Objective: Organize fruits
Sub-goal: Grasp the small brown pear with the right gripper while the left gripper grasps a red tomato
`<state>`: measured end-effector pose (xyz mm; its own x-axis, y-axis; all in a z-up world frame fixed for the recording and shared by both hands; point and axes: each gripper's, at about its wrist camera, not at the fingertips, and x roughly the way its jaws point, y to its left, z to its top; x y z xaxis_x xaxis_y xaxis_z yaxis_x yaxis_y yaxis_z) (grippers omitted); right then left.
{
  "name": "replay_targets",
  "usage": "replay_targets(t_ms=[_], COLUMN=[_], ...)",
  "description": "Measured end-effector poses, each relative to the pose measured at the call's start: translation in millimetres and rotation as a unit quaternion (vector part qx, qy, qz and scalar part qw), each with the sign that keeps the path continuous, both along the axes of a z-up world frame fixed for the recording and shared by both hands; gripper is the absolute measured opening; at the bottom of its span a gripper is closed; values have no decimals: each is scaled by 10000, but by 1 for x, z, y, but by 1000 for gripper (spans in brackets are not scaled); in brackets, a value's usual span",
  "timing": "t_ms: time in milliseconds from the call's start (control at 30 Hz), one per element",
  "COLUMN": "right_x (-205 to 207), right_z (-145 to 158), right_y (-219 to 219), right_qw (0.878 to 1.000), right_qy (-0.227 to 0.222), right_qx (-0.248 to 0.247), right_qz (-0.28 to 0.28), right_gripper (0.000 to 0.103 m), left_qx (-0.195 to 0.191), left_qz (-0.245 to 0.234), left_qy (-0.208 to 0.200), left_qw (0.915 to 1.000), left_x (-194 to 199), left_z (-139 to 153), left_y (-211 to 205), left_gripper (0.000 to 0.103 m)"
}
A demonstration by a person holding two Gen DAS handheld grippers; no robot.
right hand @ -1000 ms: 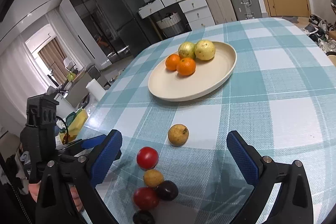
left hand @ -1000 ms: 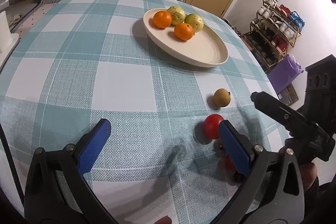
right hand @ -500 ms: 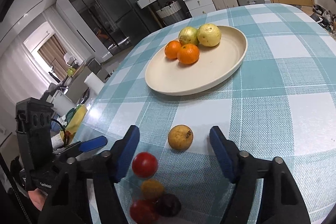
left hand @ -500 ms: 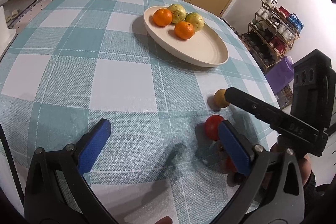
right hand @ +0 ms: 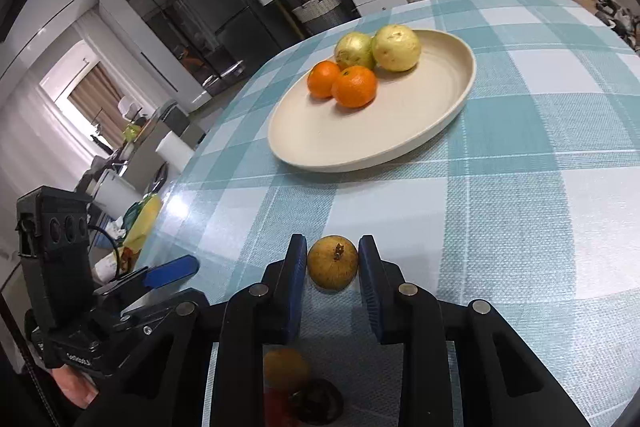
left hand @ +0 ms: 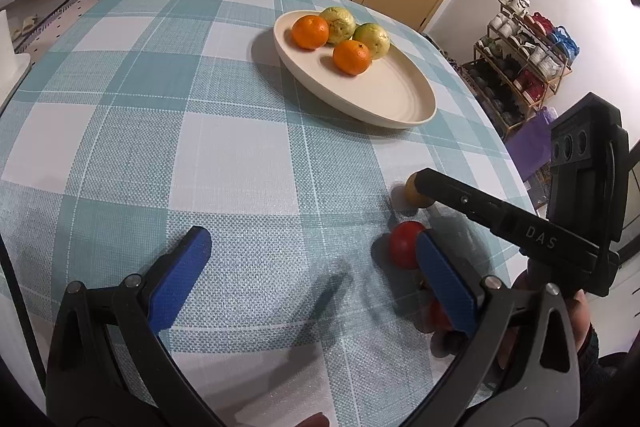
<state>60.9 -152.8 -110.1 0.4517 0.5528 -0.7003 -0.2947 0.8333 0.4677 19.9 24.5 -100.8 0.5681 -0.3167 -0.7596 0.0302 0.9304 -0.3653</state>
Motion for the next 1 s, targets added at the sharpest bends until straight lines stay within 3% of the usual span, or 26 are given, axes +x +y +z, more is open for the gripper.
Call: replay_targets(t_ms=[833, 900, 1000], right_x=[-16, -16, -18], right_z=[18, 19, 20], right_y=[-53, -55, -58], right_qw=[9980, 9979, 9976], right_qy=[-377, -403, -428], right_qx=[335, 304, 334], right_qz=[-392, -399, -426], right_gripper=[27, 27, 27], left_qx=[74, 76, -21], left_qz=[-469, -567, -704], left_qy=[86, 99, 125], left_qw=[9988, 9983, 9974], left_x=[16, 17, 18], left_z=[4, 3, 3], left_y=[-41, -45, -49], left_gripper=[101, 86, 74])
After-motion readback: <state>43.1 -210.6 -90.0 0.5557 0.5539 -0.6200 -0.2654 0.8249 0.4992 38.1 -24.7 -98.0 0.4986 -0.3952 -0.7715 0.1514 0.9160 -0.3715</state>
